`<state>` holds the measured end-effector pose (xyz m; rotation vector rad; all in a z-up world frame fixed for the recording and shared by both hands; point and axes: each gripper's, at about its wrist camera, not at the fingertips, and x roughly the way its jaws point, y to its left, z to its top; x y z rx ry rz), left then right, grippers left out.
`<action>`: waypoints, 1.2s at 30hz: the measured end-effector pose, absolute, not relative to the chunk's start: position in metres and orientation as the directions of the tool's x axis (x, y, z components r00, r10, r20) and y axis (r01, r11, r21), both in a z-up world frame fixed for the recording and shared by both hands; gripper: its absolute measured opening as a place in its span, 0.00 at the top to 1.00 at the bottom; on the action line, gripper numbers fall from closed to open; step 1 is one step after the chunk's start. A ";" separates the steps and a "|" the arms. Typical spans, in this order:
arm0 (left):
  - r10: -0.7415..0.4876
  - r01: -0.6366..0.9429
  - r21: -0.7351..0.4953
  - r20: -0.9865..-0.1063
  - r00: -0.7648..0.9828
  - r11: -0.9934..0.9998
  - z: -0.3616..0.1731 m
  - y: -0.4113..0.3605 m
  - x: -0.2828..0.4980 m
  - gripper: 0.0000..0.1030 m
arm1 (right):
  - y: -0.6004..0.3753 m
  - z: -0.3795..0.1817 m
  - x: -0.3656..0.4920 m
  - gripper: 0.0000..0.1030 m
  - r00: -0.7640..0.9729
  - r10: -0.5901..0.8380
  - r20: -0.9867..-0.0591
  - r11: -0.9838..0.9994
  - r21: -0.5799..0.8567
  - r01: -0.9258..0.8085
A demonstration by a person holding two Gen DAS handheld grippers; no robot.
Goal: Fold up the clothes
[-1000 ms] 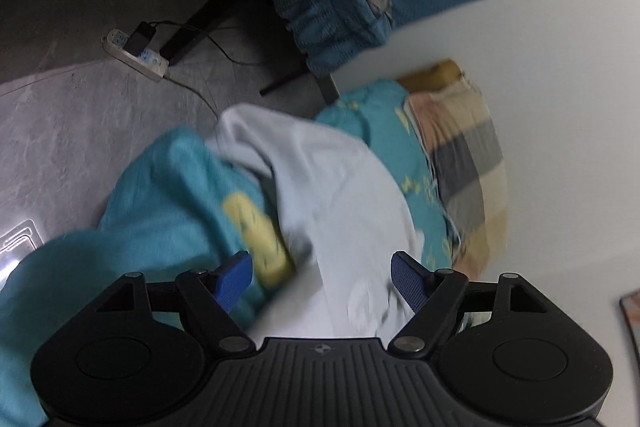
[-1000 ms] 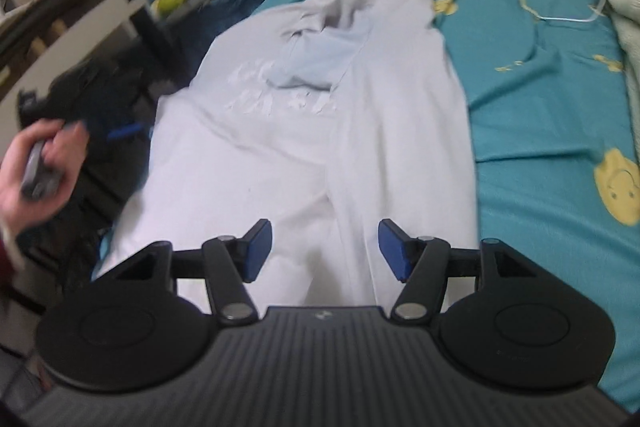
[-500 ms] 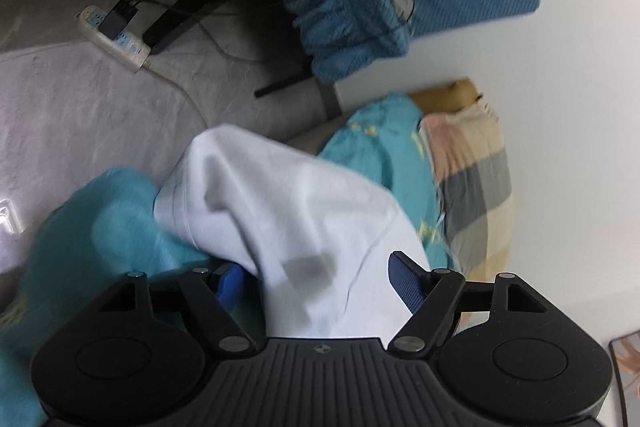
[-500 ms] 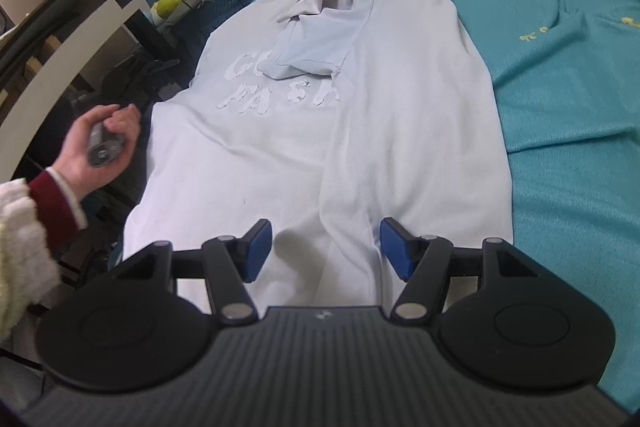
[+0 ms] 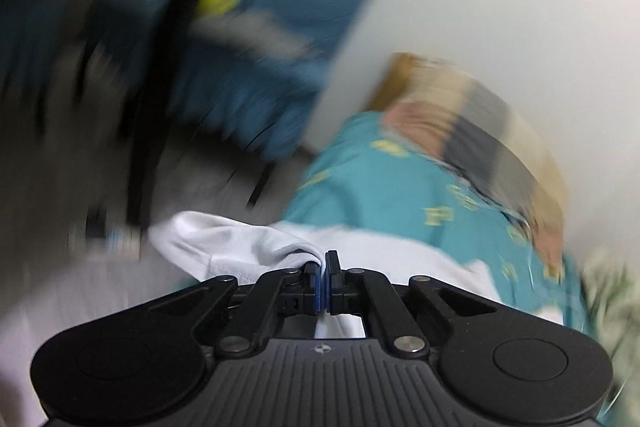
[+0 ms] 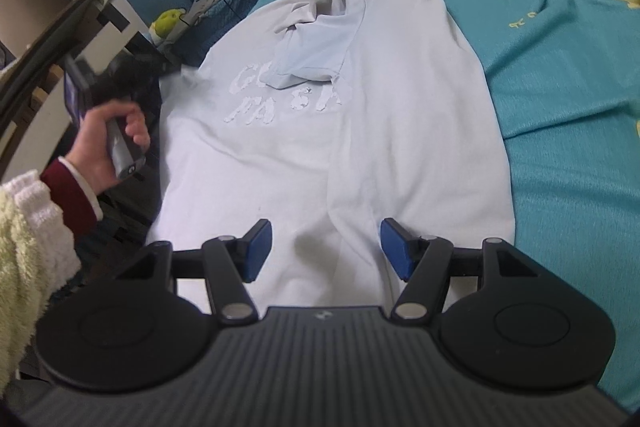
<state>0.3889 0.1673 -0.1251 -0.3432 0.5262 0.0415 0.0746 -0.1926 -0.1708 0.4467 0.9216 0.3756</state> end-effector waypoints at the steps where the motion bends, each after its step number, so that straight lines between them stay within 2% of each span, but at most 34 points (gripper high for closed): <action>1: -0.061 -0.070 -0.249 -0.483 0.874 0.966 -0.112 0.145 0.391 0.98 | -0.194 -0.169 0.074 0.38 0.555 0.493 -0.670 0.844 0.524 -0.118; 3: -0.128 0.043 -0.185 -0.475 0.871 0.982 -0.099 0.097 0.391 0.98 | -0.197 -0.168 0.072 0.38 0.563 0.490 -0.666 0.844 0.523 -0.116; 6: -0.242 0.149 -0.215 -0.517 0.821 0.965 -0.111 0.035 0.389 0.96 | -0.205 -0.170 0.072 0.40 0.567 0.449 -0.691 0.869 0.486 -0.096; 9: -0.292 0.194 -0.227 -0.579 0.761 0.954 -0.141 -0.014 0.387 0.92 | -0.217 -0.175 0.074 0.40 0.575 0.437 -0.692 0.868 0.493 -0.066; 13: -0.268 0.183 -0.197 -0.649 0.712 0.963 -0.173 -0.043 0.380 0.70 | -0.220 -0.177 0.077 0.40 0.593 0.418 -0.688 0.881 0.467 -0.079; 14: -0.265 0.182 -0.193 -0.655 0.708 0.964 -0.175 -0.046 0.375 0.61 | -0.220 -0.177 0.078 0.40 0.597 0.418 -0.685 0.881 0.465 -0.084; 15: -0.266 0.185 -0.191 -0.657 0.706 0.964 -0.173 -0.045 0.369 0.55 | -0.220 -0.177 0.079 0.39 0.601 0.422 -0.679 0.879 0.469 -0.087; 17: -0.268 0.192 -0.186 -0.659 0.703 0.963 -0.165 -0.039 0.352 0.51 | -0.221 -0.175 0.083 0.39 0.610 0.431 -0.664 0.873 0.479 -0.095; 26: -0.170 0.162 -0.075 -0.667 0.726 0.984 -0.086 0.000 0.196 0.49 | -0.230 -0.159 0.083 0.39 0.679 0.449 -0.581 0.850 0.511 -0.125; 29: -0.156 0.115 -0.106 -0.652 0.742 0.988 -0.069 0.006 0.153 0.49 | -0.232 -0.149 0.077 0.39 0.693 0.467 -0.549 0.837 0.527 -0.147; 36: -0.129 0.127 -0.049 -0.638 0.759 0.991 -0.066 0.001 0.129 0.48 | -0.209 -0.109 0.100 0.39 0.709 0.492 -0.505 0.844 0.476 -0.247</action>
